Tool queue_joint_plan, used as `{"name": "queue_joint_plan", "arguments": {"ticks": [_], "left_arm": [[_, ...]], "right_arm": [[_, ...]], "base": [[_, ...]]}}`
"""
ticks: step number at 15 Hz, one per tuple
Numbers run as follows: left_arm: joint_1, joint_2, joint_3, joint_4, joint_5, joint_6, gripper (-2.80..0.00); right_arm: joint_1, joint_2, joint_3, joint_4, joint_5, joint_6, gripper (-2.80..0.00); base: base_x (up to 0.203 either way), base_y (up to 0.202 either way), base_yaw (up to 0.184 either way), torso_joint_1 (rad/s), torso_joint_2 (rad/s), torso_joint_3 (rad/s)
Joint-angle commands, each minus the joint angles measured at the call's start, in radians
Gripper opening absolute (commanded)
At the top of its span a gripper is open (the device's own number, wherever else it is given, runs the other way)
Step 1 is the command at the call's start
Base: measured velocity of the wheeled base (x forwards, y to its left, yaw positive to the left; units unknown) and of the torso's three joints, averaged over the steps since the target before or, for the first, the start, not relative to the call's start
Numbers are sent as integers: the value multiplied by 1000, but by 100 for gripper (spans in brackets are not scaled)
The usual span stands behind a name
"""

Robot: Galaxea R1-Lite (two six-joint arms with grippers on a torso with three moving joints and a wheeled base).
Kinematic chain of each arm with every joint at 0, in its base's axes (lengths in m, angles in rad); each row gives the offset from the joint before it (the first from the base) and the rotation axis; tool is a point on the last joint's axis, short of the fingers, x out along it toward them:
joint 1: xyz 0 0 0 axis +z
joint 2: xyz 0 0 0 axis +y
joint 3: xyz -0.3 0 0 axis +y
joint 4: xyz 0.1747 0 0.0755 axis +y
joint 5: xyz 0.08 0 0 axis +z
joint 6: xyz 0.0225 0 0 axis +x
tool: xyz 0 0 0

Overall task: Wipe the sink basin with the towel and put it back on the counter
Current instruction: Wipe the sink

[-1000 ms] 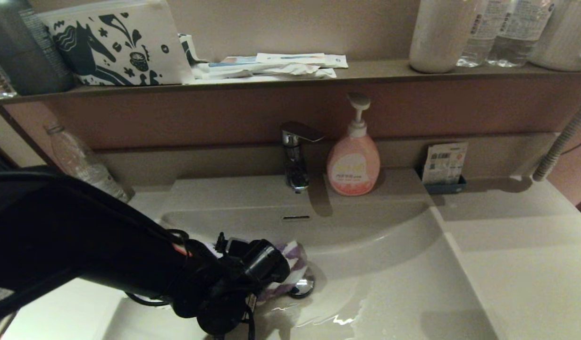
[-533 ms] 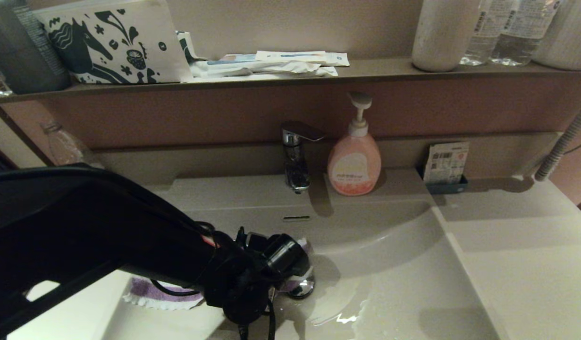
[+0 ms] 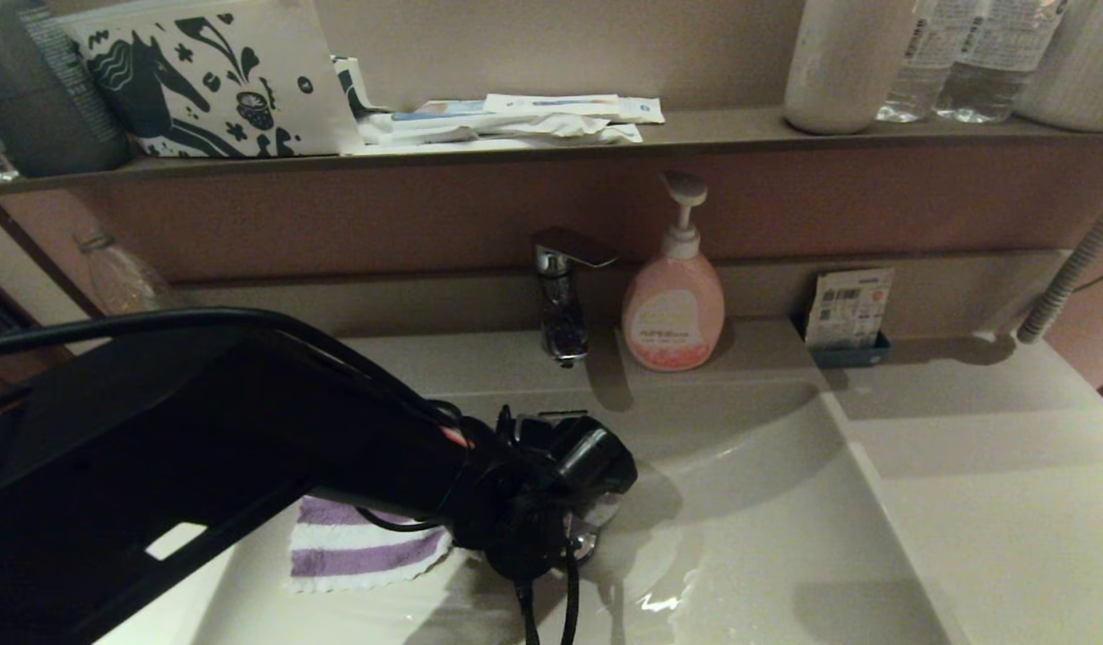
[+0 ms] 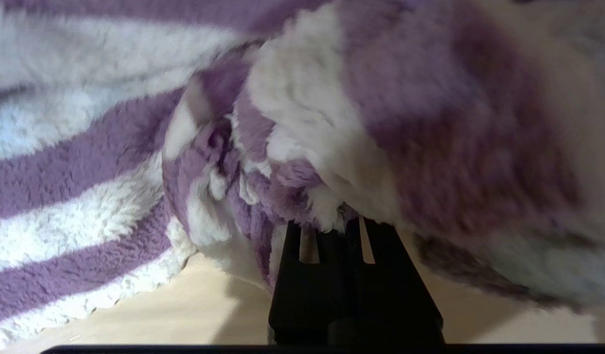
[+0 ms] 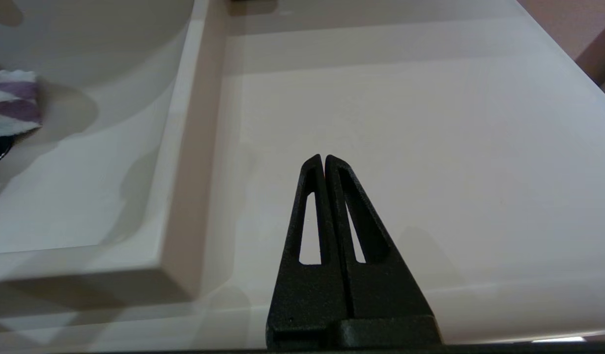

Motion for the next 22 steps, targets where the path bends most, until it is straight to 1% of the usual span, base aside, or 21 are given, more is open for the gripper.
{"name": "queue_joint_plan", "arguments": {"ticks": [1, 6, 12, 13, 14, 15, 16, 17, 19, 20, 21, 22], "left_arm": [[-27, 22, -41, -1, 5, -6, -280], [-96, 41, -115, -4, 3, -14, -280], [-141, -36, -115, 6, -3, -33, -280], [-157, -53, -111, 28, -8, -54, -280], [-173, -67, -111, 95, -19, -96, -280], [-188, -83, -117, 161, -37, -157, -280], [-201, -109, -126, 222, -69, -206, -280], [-206, -135, -131, 259, -100, -233, -280], [-206, -206, -125, 329, -151, -255, -280], [-207, -233, -103, 388, -185, -273, -280], [-208, -238, -74, 414, -202, -310, -280], [-206, -236, -46, 419, -206, -360, -280]], "right_arm": [[0, 1, 0, 0, 0, 0, -280], [0, 1, 0, 0, 0, 0, -280], [0, 1, 0, 0, 0, 0, -280], [0, 1, 0, 0, 0, 0, -280], [0, 1, 0, 0, 0, 0, -280], [0, 1, 0, 0, 0, 0, -280], [0, 1, 0, 0, 0, 0, -280], [0, 1, 0, 0, 0, 0, -280], [0, 1, 0, 0, 0, 0, -280], [0, 1, 0, 0, 0, 0, -280], [0, 1, 0, 0, 0, 0, -280], [0, 1, 0, 0, 0, 0, -280]], "base": [[0, 0, 0, 0, 0, 0], [0, 0, 0, 0, 0, 0], [0, 0, 0, 0, 0, 0], [0, 0, 0, 0, 0, 0], [0, 0, 0, 0, 0, 0], [0, 0, 0, 0, 0, 0], [0, 0, 0, 0, 0, 0], [0, 0, 0, 0, 0, 0], [0, 0, 0, 0, 0, 0], [0, 0, 0, 0, 0, 0], [0, 0, 0, 0, 0, 0], [0, 0, 0, 0, 0, 0]]}}
